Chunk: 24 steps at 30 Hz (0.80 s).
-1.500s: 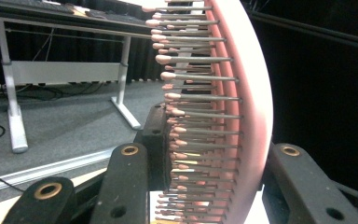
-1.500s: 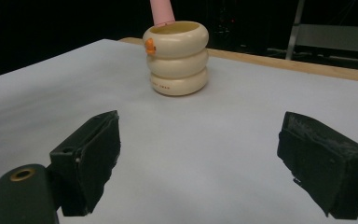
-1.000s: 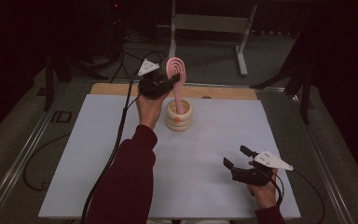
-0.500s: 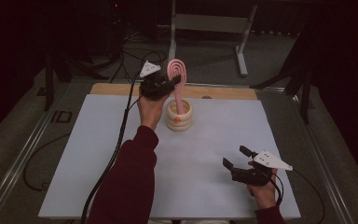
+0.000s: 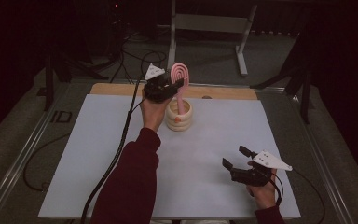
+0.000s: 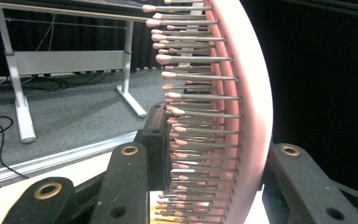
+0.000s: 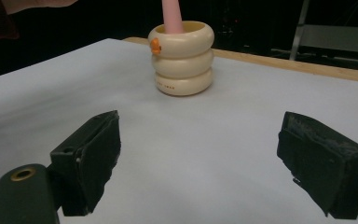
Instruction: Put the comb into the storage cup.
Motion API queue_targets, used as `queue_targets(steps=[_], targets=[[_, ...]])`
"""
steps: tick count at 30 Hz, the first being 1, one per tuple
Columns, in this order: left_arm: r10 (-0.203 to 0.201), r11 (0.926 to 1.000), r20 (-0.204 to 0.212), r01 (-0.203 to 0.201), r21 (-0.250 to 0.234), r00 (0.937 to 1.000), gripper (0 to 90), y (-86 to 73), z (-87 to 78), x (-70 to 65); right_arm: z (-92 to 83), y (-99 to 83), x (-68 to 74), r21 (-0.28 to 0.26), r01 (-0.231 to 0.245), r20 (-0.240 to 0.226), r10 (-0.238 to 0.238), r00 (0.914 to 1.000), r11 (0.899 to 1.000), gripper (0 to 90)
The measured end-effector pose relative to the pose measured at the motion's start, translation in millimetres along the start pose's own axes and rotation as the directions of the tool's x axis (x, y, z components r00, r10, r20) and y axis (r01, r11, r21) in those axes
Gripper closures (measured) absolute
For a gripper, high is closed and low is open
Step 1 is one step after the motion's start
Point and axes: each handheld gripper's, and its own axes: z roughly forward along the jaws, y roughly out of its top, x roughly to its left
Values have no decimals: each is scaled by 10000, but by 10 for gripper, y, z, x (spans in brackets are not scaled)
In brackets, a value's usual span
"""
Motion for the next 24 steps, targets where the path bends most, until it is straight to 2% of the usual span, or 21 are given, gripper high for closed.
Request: queue_targets(steps=[3,24], targets=[[120,9999,-36,-119,103,9999,638,-21,17,-16,-3,1,-1,5,-5,2,5,10000,10000,133],[179,9992,-287,-169,359,9994,638,-140,154,-24,6,-3,3,49,-66,-9,66,10000,10000,133]])
